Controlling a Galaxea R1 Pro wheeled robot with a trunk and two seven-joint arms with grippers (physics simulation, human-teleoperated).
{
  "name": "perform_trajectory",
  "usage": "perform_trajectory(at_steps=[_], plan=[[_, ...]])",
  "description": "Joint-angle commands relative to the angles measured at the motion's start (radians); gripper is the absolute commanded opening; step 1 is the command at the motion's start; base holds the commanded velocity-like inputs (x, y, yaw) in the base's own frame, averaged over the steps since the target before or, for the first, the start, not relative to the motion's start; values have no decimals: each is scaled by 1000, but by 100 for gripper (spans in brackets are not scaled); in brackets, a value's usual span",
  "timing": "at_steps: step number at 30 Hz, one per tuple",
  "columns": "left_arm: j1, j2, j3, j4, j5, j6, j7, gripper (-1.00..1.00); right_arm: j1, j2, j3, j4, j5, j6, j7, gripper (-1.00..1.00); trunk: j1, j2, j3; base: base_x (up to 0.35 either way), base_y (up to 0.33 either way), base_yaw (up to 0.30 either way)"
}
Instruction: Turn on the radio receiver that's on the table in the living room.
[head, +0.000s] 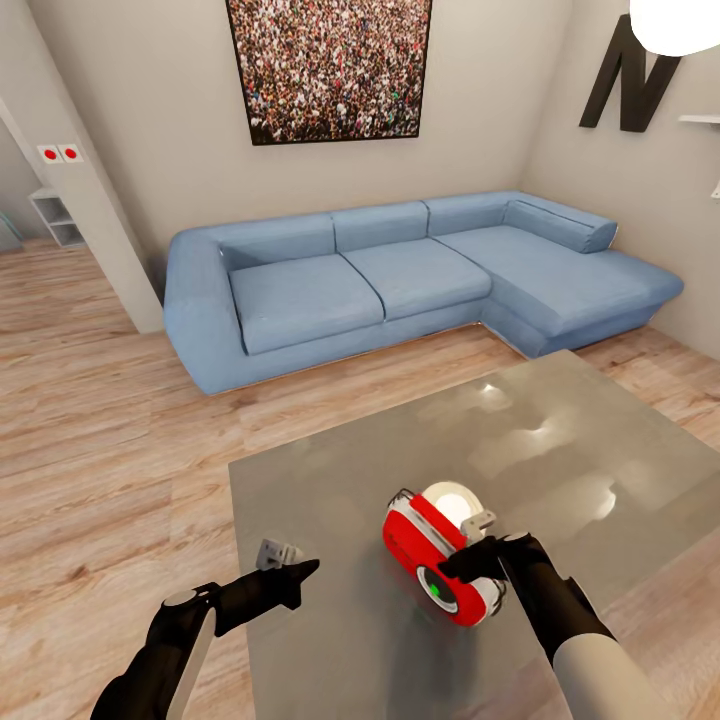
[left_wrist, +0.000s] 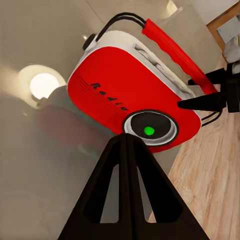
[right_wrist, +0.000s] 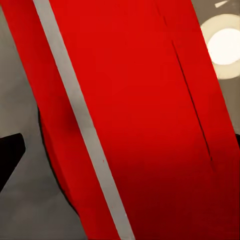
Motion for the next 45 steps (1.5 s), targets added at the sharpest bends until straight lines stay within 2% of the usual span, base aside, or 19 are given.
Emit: perform_trajectory(at_steps=[1,25,33,38,40,45], plan=[[0,0,0,0,0,0,0,-100,0,0,0,0,0,0,0,100,0,0,0,0,0,0],[0,0,0,0,0,-1,0,-100,0,0,1,-1,5,-2,2,100,0,0,0,0,0,0],[0,0,0,0,0,0,0,-100,0,-2,7,-44,7,9,4,100,0,0,0,0,0,0],[0,0,0,0,0,0,0,-100,0,-4,12,-133,7,72,23,100,0,0,0,0,0,0],[0,0,0,0,0,0,-1,-100,1,-4,13,-189,8,132,50,100,0,0,0,0,0,0],[0,0,0,0,0,0,-1,-100,3,-5,15,-311,12,221,119,100,0,0,0,0,0,0]])
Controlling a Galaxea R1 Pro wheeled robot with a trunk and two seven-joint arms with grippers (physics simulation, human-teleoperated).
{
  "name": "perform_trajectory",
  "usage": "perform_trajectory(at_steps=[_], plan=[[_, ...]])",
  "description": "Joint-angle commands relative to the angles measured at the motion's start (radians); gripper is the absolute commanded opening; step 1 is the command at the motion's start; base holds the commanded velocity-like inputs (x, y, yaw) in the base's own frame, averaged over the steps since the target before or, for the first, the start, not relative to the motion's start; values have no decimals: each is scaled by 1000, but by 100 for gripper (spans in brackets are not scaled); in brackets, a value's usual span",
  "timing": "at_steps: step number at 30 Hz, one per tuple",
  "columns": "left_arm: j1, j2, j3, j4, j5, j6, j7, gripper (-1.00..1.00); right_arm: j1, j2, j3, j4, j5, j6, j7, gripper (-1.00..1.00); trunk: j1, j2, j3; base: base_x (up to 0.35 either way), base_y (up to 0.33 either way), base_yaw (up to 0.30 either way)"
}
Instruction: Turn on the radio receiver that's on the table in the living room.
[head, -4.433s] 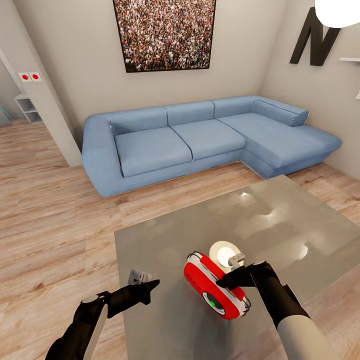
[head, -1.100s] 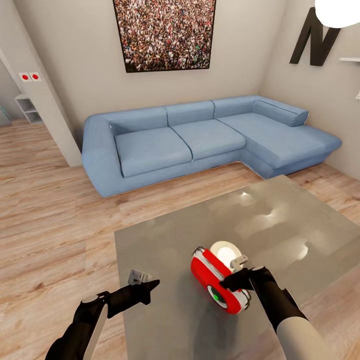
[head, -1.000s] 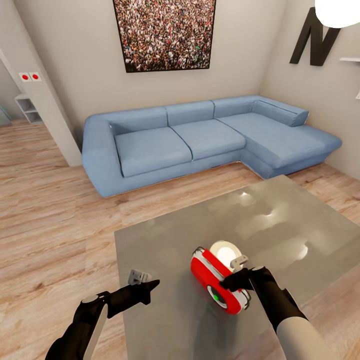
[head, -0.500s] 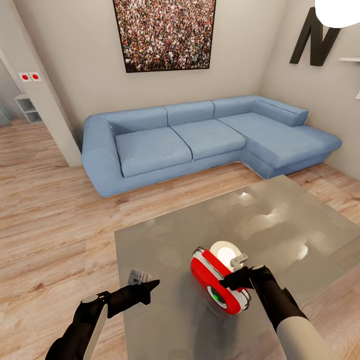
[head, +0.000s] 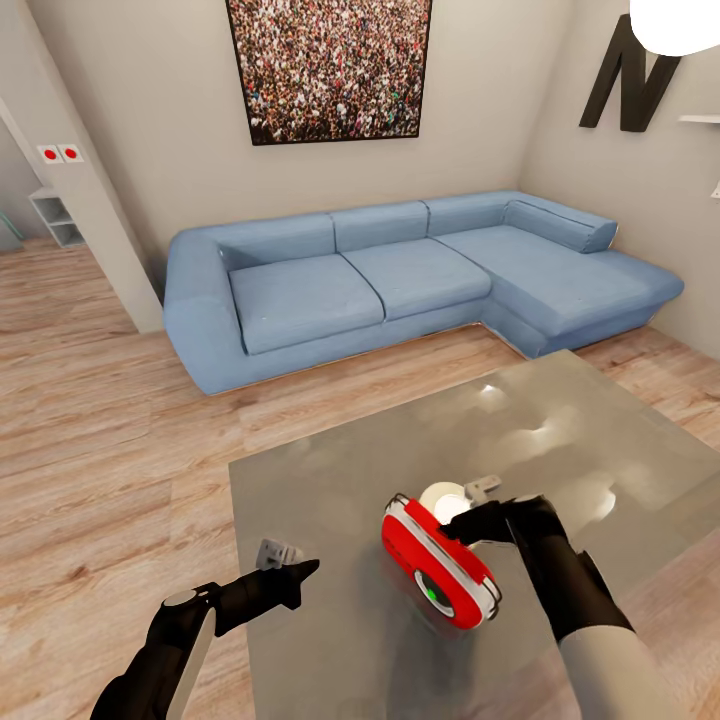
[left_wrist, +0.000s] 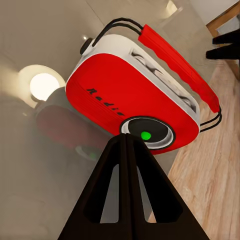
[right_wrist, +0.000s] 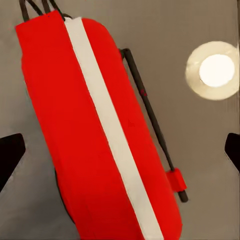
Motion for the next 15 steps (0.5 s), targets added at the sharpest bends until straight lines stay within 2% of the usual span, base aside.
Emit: perform_trajectory(at_steps=[1,3,8,10,15], plan=[[0,0,0,0,0,0,0,-100,2,-1,0,-34,2,27,13,100,0,0,0,0,0,0],[0,0,0,0,0,0,0,-100,5,-2,5,-85,3,73,26,100,0,0,0,0,0,0],[0,0,0,0,0,0,1,-100,12,-11,51,-232,5,202,51,100,0,0,0,0,0,0],[0,0,0,0,0,0,1,-100,28,-18,80,-345,5,282,80,100,0,0,0,0,0,0],[0,0,0,0,0,0,0,-100,46,-42,103,-437,5,282,148,100,0,0,0,0,0,0]])
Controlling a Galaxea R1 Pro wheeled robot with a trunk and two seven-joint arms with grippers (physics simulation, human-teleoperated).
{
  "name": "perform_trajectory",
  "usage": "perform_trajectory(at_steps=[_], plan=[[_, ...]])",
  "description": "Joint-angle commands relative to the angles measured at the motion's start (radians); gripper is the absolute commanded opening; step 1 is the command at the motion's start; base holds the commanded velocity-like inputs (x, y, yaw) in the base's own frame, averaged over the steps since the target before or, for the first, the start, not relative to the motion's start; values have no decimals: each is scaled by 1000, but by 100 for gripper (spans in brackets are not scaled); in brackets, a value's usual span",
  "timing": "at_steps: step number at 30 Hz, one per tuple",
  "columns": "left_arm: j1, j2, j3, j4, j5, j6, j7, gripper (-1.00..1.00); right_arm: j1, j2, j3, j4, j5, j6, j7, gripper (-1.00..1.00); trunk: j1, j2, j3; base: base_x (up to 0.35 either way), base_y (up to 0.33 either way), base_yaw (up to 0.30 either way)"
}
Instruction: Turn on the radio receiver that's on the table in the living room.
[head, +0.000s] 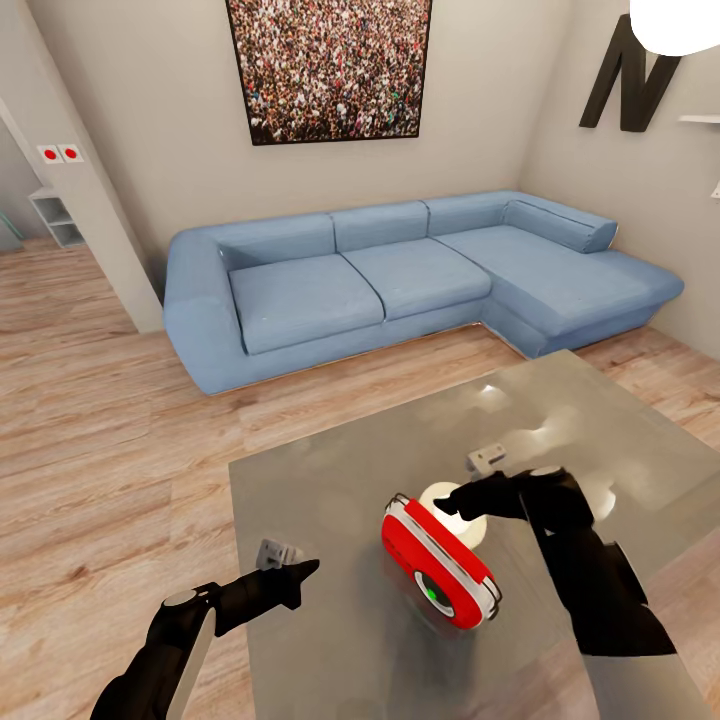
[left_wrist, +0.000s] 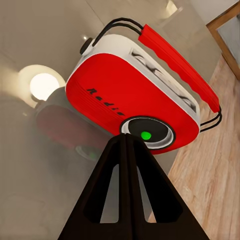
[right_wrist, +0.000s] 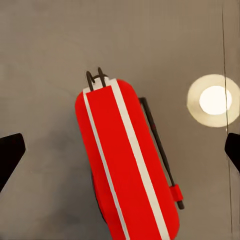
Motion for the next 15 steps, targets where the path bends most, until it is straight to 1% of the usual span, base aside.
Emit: perform_trajectory(at_steps=[1,5,11,15], plan=[[0,0,0,0,0,0,0,-100,1,-2,1,-4,0,0,6,100,0,0,0,0,0,0],[0,-1,0,0,-1,0,0,-100,8,-24,6,-15,-1,0,23,100,0,0,0,0,0,0],[0,-1,0,0,-3,0,-1,-100,28,-33,7,-17,-1,0,27,100,0,0,0,0,0,0],[0,-1,-1,-1,-2,0,-1,-100,56,-35,7,-17,-1,0,27,100,0,0,0,0,0,0]])
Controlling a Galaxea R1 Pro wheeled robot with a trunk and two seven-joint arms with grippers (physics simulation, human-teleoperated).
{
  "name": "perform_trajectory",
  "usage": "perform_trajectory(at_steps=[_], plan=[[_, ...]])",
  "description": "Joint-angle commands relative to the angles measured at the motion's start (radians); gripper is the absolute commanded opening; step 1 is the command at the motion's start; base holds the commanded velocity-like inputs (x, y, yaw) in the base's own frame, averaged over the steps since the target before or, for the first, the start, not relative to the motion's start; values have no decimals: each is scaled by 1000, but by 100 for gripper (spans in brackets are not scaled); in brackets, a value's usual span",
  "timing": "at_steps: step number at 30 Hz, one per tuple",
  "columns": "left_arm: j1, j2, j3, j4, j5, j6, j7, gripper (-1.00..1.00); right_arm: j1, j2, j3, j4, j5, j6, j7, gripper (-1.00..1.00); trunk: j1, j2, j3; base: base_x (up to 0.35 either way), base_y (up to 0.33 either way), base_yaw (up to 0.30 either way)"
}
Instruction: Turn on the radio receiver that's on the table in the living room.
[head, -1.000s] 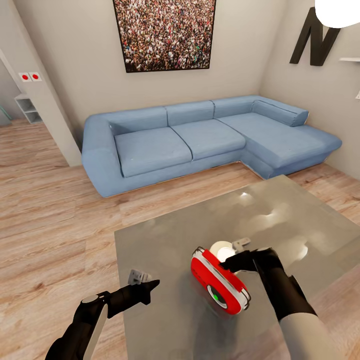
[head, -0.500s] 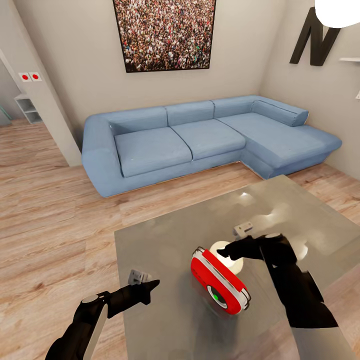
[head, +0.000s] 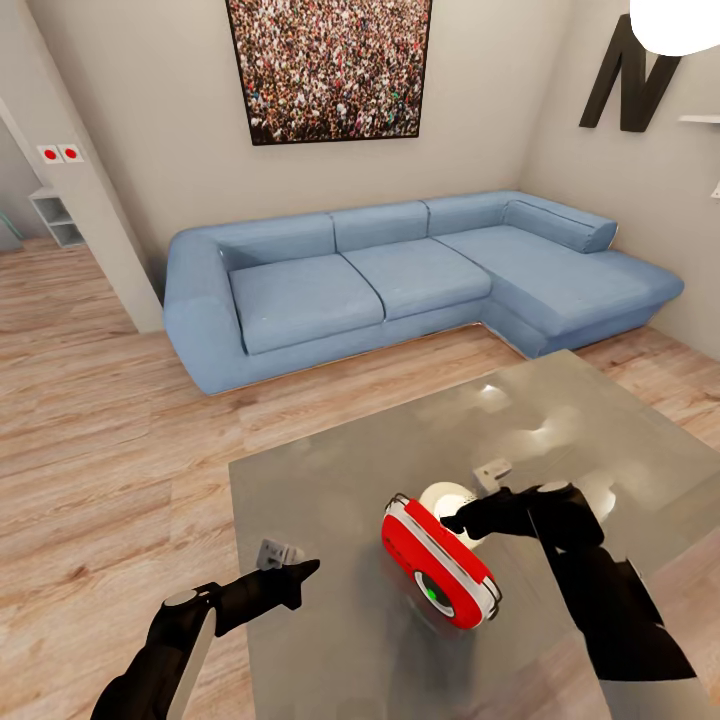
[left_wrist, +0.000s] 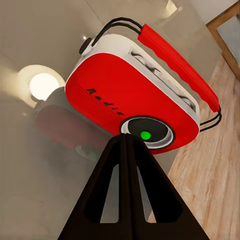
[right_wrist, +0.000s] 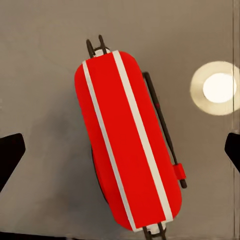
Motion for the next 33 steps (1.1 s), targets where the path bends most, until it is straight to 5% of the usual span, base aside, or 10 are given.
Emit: perform_trajectory(at_steps=[1,6,12,18,22,27,33], plan=[[0,0,0,0,0,0,0,-100,6,0,0,0,0,0,0,100,0,0,0,0,0,0],[0,1,-1,1,3,0,0,-100,64,-16,0,-1,2,0,1,100,0,0,0,0,0,0],[1,5,2,-7,-1,3,-5,-100,173,-88,-2,-9,3,-12,1,100,0,0,0,0,0,0],[1,29,5,-12,-6,27,-8,-100,258,-118,-38,-10,1,-239,-6,100,0,0,0,0,0,0],[2,63,3,-12,1,65,-9,-100,393,-122,-112,-11,1,-364,-7,100,0,0,0,0,0,0],[3,71,3,-9,6,99,-10,-100,532,-119,-202,-10,1,-500,-6,100,0,0,0,0,0,0],[3,68,3,-5,11,116,-11,-100,598,-113,-244,-1,-1,-604,-5,100,0,0,0,0,0,0]])
